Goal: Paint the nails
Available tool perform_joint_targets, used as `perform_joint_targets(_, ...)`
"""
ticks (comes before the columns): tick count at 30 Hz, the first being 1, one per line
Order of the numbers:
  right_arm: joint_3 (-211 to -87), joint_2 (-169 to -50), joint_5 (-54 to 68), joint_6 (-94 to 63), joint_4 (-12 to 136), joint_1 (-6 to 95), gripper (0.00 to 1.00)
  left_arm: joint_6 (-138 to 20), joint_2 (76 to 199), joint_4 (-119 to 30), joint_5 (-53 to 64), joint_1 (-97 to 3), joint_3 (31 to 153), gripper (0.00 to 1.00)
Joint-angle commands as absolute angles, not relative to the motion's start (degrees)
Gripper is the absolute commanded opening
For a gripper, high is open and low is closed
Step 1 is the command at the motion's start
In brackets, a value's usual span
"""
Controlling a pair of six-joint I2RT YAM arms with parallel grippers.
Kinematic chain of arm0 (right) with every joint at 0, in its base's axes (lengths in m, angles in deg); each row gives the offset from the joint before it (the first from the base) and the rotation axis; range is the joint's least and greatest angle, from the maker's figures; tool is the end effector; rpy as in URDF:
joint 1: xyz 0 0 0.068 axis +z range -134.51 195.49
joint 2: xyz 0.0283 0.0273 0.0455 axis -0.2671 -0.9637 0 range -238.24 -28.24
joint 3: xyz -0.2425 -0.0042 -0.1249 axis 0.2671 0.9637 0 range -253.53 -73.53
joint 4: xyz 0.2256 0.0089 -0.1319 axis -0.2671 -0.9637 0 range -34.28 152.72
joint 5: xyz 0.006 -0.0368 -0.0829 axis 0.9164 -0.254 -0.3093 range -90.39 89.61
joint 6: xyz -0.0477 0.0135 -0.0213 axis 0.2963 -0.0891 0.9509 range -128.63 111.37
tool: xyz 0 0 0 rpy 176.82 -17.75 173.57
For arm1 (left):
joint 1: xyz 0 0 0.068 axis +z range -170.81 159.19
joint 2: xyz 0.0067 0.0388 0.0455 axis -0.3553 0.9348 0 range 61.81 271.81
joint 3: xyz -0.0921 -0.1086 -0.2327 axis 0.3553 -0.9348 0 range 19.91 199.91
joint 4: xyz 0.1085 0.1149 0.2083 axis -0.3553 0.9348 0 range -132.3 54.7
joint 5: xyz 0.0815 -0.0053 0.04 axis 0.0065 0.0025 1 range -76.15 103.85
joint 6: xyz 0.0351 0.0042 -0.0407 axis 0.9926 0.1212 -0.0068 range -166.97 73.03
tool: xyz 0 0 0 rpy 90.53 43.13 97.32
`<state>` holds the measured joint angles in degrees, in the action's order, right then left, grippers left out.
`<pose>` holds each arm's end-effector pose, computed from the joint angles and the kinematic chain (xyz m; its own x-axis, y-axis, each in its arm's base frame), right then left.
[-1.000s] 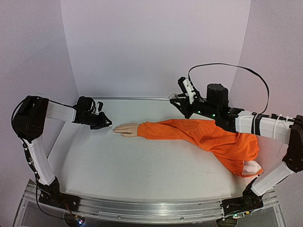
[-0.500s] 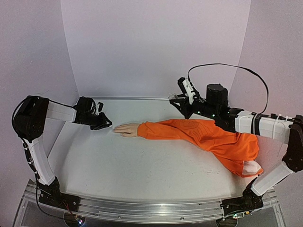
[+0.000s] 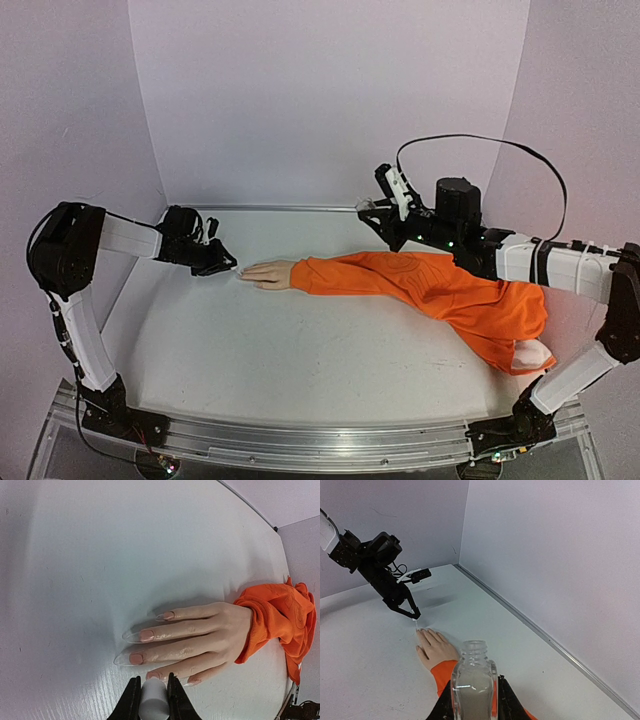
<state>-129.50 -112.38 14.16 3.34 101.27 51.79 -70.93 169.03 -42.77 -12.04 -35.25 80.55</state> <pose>0.2720 0.2109 0.3328 0.3020 -0.0272 -0.9529 -0.7253 0.6421 -0.2482 0.3677 -0.1107 0.1526 -0.8479 -0.1590 -0.5057 0.1894 0.8001 -0.5691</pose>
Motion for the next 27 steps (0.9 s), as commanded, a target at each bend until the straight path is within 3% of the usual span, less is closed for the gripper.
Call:
perform_joint_targets(1, -131.3, -112.1, 15.3, 2.5, 105.0, 51.5, 0.0, -70.4, 169.3, -43.8, -12.6, -34.9, 81.8, 0.0)
perform_joint_targets(27, -131.3, -112.1, 15.5, 2.3, 105.0, 51.5, 0.0, -69.7, 169.3, -41.2, -10.2, -34.9, 81.5, 0.0)
